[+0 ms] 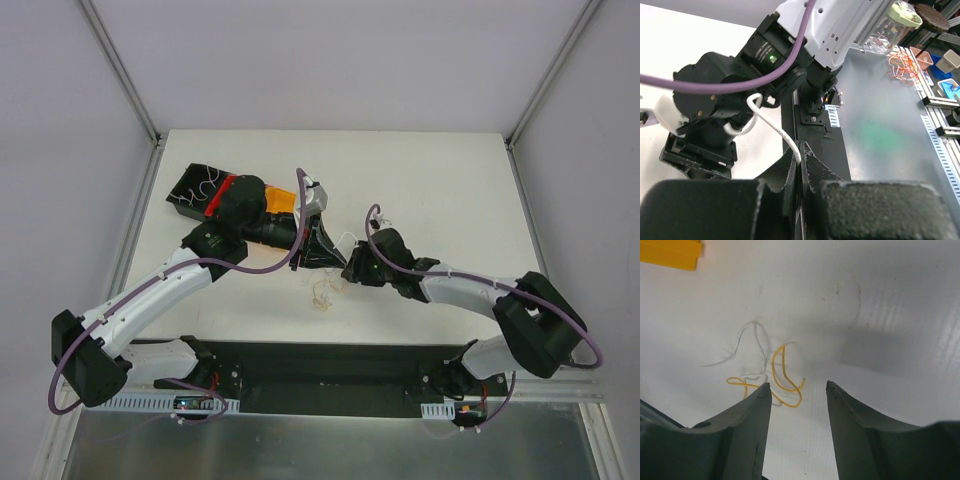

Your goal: Untangle the cables

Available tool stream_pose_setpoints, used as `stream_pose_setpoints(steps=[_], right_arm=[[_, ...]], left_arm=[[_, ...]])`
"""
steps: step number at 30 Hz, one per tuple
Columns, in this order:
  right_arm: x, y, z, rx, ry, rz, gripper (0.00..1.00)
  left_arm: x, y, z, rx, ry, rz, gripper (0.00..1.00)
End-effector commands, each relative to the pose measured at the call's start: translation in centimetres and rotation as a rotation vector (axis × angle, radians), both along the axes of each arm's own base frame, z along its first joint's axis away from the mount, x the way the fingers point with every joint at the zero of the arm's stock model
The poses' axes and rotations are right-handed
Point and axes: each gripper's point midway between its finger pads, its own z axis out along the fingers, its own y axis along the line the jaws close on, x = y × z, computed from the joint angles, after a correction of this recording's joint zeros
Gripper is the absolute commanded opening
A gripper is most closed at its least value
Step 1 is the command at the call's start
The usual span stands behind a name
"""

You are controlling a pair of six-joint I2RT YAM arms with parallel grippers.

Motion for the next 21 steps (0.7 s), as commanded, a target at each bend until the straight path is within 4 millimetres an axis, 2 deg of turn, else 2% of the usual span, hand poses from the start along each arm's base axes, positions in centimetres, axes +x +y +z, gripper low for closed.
stream_pose_setpoints(steps=[1, 3, 5, 9, 12, 14, 15, 17, 18, 19, 21], right_arm=[[1.2, 3.0, 0.9, 0.082, 0.006, 0.057, 0.50], [1.2, 3.2, -0.1, 0.070, 0.028, 0.059, 0.49], [1.4, 3.6, -0.6, 0.075, 0.034, 0.063, 0.43], [1.7, 4.1, -1.3, 0.072, 0.043, 0.072, 0.20], [2.6, 2.7, -1.4, 0.032, 0.003, 0.004, 0.06], [4.1, 0.9, -1.1, -0.007, -0.042, -0.096, 0.00], [4.9, 0.0, -0.7, -0.015, -0.056, -0.146, 0.00], [7.2, -2.6, 0.1, -0.012, -0.076, -0.299, 0.00], [8.1, -3.8, 0.4, 0.005, -0.069, -0.366, 0.00], [9.2, -5.5, 0.8, 0.023, -0.072, -0.440, 0.00], [11.8, -8.9, 2.4, 0.062, -0.126, -0.574, 0.00]], left_arm=[[-0.3, 0.1, 1.6, -0.040, -0.045, -0.027, 0.00], [-0.2, 0.1, 1.4, -0.035, -0.038, -0.024, 0.00], [-0.1, 0.1, 1.3, -0.034, -0.038, -0.024, 0.00], [0.0, 0.0, 1.2, -0.030, -0.032, -0.020, 0.00], [-0.1, 0.4, 1.8, -0.044, -0.058, -0.006, 0.00], [0.0, 1.1, 2.8, -0.055, -0.098, 0.030, 0.00], [0.2, 1.5, 3.4, -0.064, -0.134, 0.061, 0.00], [0.8, 3.1, 4.6, -0.065, -0.202, 0.203, 0.00], [2.2, 3.8, 4.7, -0.045, -0.204, 0.321, 0.00], [3.0, 5.2, 5.6, -0.041, -0.203, 0.437, 0.00], [2.8, 8.7, 7.5, -0.042, -0.229, 0.610, 0.00]])
